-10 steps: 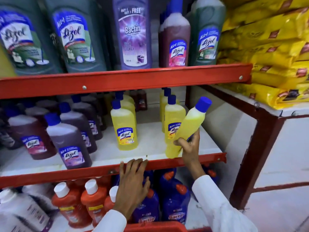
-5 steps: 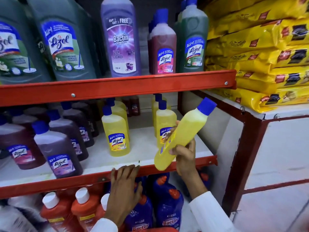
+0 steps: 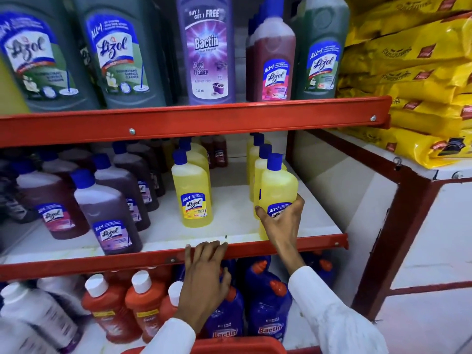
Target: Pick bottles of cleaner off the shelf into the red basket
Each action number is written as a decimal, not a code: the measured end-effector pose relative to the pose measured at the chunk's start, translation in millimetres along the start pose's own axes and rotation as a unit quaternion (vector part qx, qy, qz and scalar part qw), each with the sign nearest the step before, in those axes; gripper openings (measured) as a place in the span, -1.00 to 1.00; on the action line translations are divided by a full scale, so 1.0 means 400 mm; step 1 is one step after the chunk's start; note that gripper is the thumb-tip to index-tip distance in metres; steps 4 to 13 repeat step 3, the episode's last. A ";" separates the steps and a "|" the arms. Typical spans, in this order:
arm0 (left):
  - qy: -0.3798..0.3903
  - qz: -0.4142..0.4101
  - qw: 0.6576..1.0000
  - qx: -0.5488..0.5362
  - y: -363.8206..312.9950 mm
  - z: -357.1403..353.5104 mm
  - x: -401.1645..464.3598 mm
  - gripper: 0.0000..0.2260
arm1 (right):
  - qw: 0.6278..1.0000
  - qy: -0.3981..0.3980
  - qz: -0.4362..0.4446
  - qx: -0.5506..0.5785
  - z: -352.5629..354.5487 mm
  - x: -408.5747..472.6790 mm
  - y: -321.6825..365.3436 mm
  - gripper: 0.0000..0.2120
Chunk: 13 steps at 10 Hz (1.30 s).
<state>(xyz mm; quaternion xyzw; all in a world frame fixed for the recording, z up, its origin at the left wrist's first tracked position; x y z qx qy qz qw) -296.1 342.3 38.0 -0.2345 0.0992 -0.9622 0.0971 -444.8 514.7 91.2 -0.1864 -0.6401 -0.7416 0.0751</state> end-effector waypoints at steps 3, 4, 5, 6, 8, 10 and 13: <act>-0.003 0.000 1.000 0.001 -0.013 0.030 0.001 -0.48 | 0.999 -0.011 0.002 -0.053 0.006 -0.020 0.001 -0.01; -0.003 0.000 1.000 0.001 -0.013 0.030 0.001 -0.48 | 0.999 -0.011 0.002 -0.053 0.006 -0.020 0.001 -0.01; -0.003 0.000 1.000 0.001 -0.013 0.030 0.001 -0.48 | 0.999 -0.011 0.002 -0.053 0.006 -0.020 0.001 -0.01; -0.003 0.000 1.000 0.001 -0.013 0.030 0.001 -0.48 | 0.999 -0.011 0.002 -0.053 0.006 -0.020 0.001 -0.01; -0.003 0.000 1.000 0.001 -0.013 0.030 0.001 -0.48 | 0.999 -0.011 0.002 -0.053 0.006 -0.020 0.001 -0.01; -0.003 0.000 1.000 0.001 -0.013 0.030 0.001 -0.48 | 0.999 -0.011 0.002 -0.053 0.006 -0.020 0.001 -0.01; -0.003 0.000 1.000 0.001 -0.013 0.030 0.001 -0.48 | 0.999 -0.011 0.002 -0.053 0.006 -0.020 0.001 -0.01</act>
Point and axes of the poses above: each hand's wrist, its own x-axis towards the middle knuckle, its own z-axis out of the back of the hand, y = z × x, the point moved 10 cm from there along x, towards the middle knuckle, and after that the axes turned 1 degree about x, right-handed, at the moved point
